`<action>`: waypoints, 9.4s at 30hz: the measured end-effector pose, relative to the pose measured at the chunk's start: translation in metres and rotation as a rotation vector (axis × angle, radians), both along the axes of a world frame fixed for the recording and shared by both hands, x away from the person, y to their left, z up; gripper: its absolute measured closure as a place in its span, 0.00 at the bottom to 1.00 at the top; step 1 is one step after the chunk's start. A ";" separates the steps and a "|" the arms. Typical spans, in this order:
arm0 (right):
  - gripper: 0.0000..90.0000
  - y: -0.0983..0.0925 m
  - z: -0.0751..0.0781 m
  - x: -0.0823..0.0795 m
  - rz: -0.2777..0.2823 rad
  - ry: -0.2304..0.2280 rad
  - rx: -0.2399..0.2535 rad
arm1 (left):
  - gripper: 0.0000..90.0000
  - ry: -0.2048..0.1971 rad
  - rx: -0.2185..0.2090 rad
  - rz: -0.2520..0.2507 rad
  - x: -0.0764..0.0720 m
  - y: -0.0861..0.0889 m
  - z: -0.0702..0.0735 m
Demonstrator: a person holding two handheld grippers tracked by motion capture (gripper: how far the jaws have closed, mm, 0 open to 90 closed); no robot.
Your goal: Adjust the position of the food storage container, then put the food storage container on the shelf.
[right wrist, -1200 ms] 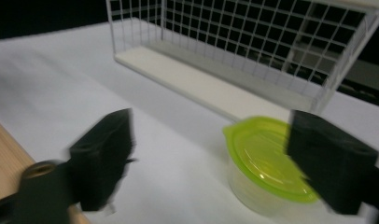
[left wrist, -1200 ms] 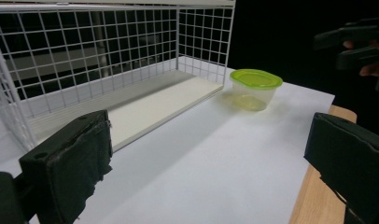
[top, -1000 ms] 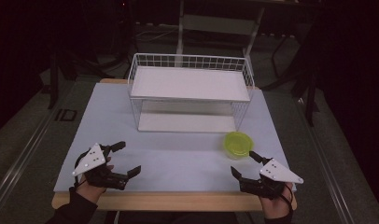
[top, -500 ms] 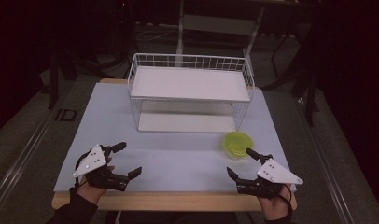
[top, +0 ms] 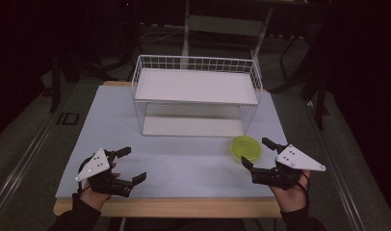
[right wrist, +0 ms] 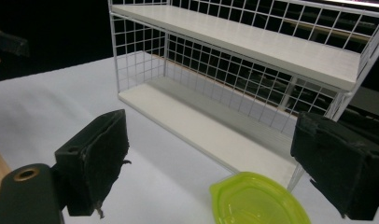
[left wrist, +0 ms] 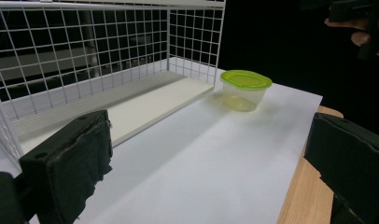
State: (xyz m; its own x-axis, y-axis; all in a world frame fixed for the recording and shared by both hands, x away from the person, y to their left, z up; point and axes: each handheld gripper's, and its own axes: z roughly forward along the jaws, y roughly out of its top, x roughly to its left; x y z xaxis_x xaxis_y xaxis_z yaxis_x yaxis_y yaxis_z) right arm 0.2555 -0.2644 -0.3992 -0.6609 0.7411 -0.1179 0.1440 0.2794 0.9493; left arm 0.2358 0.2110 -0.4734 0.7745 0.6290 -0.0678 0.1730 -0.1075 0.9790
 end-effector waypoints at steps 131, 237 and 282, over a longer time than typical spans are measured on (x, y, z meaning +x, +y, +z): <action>0.15 0.076 -0.062 0.049 0.117 0.300 -0.090 | 0.02 0.056 0.046 -0.116 -0.004 -0.023 0.012; 0.89 0.114 -0.047 0.082 0.052 0.645 0.086 | 0.92 0.698 -0.015 -0.027 0.088 -0.072 0.006; 0.88 0.118 0.122 0.141 0.000 0.465 0.110 | 0.92 0.536 -0.163 0.053 0.145 -0.075 0.156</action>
State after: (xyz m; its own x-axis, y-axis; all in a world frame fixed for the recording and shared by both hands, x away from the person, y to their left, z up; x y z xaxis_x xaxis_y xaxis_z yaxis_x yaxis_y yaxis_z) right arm 0.3969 -0.1465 -0.2774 -0.6249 0.7325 0.2701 0.5608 0.1805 0.8080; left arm 0.3804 0.1361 -0.3175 0.5729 0.6143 -0.5425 0.6519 0.0597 0.7560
